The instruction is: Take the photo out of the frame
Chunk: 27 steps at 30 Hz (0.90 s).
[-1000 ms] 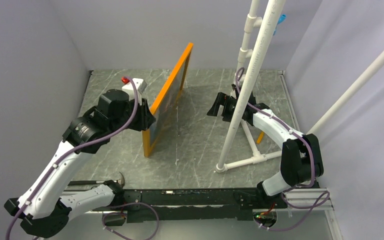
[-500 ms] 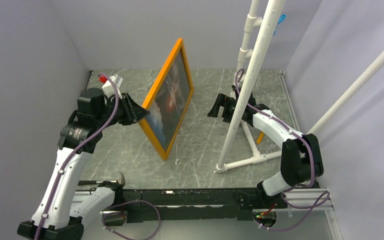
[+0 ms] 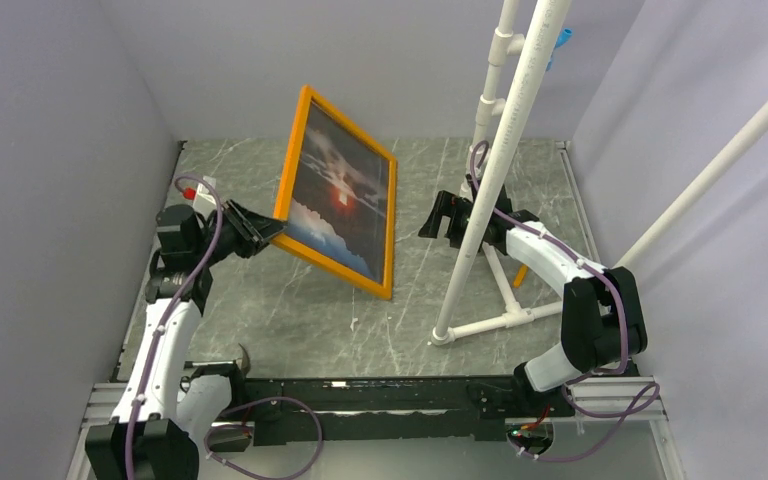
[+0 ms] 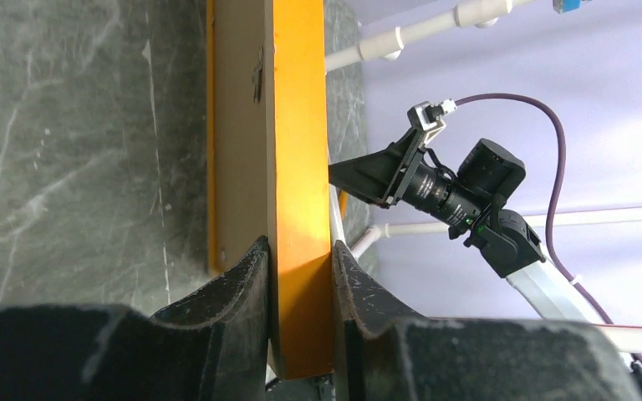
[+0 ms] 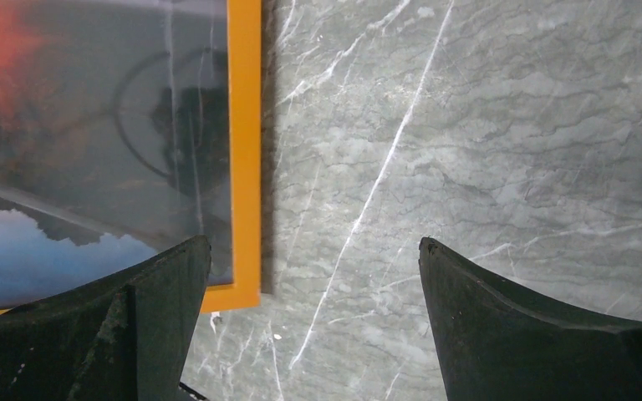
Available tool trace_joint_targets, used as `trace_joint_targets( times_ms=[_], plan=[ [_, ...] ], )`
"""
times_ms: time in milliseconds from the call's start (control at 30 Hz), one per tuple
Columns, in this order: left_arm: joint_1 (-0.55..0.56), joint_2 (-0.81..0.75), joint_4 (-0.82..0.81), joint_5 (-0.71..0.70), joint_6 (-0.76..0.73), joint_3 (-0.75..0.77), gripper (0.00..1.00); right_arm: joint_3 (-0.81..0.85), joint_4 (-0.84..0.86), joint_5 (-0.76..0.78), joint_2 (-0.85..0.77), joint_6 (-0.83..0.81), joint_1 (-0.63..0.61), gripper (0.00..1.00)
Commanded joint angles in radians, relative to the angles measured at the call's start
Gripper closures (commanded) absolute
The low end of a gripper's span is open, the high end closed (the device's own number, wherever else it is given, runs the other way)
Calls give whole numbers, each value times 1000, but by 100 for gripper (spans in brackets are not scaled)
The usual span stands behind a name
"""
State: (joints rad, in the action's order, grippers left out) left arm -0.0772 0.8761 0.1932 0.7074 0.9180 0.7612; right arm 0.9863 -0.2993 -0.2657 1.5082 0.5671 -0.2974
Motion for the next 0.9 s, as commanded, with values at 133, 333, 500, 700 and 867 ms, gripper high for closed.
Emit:
trace_joint_targets(
  times_ms=[133, 333, 500, 700, 867],
  plan=[
    [-1, -13, -399, 132, 147, -183, 100, -3, 17, 23, 8, -13, 14, 5],
    [48, 1, -634, 91, 279, -365, 100, -10, 22, 31, 18, -18, 14, 5],
    [169, 88, -801, 29, 348, -443, 100, -22, 15, 48, 13, -31, 16, 5],
    [291, 149, -888, -71, 357, -497, 100, -44, -7, 87, -11, -60, 27, 5],
    [373, 237, -988, -99, 376, -531, 100, -69, -10, 94, -33, -86, 50, 5]
  ],
)
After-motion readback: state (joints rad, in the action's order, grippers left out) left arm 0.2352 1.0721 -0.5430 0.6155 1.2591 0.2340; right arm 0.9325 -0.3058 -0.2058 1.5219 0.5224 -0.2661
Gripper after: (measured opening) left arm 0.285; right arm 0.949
